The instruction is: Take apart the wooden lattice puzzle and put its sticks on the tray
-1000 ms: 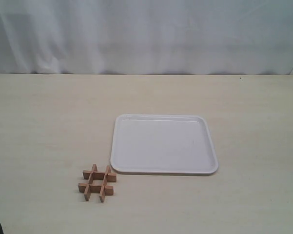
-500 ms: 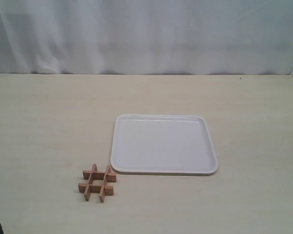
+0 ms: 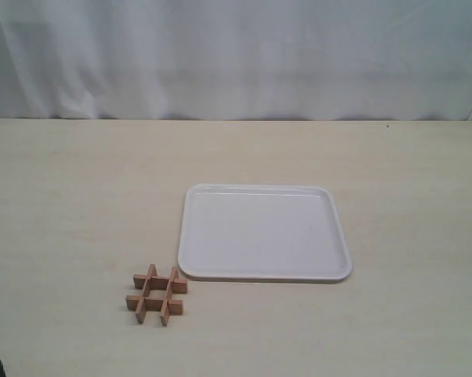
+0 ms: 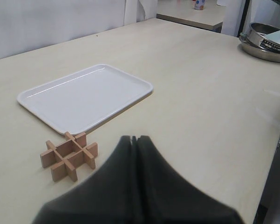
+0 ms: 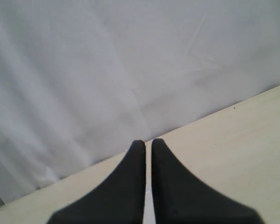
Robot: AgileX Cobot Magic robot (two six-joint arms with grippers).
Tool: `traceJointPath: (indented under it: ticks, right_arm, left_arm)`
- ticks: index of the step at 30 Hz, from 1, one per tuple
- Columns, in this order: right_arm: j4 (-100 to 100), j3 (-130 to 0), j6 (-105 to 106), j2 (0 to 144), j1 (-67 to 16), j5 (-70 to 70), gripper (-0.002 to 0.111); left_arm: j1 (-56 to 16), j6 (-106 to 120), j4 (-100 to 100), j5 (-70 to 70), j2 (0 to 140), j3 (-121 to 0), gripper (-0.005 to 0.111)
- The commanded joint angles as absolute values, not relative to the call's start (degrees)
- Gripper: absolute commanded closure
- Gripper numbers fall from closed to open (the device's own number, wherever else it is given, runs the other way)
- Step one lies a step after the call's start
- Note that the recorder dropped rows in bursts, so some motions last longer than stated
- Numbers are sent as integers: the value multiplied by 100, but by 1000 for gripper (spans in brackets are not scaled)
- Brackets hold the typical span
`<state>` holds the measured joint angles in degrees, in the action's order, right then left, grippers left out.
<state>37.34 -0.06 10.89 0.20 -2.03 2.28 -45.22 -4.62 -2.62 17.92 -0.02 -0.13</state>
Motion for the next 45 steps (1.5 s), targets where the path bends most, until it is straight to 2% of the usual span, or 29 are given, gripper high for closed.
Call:
traceJointPath:
  ticks: [1,13,29,45]
  right_arm:
    - [4430,0,1023,0,-216,-406,104]
    - [4415,-797,1140,233,-216,-153,104]
    - [4415,-2594,2183,2816,-216,890,104]
    - [5297,-4678,4302,5725,-216,3192,104]
  left_arm:
    - [-4538,-479,-241,1768,0,0,107]
    - [-4538,-479,-241,1768,0,0,107]
    - [-4538,-479,-241,1768,0,0,107]
    - [-4538,-479,-241,1768,0,0,107]
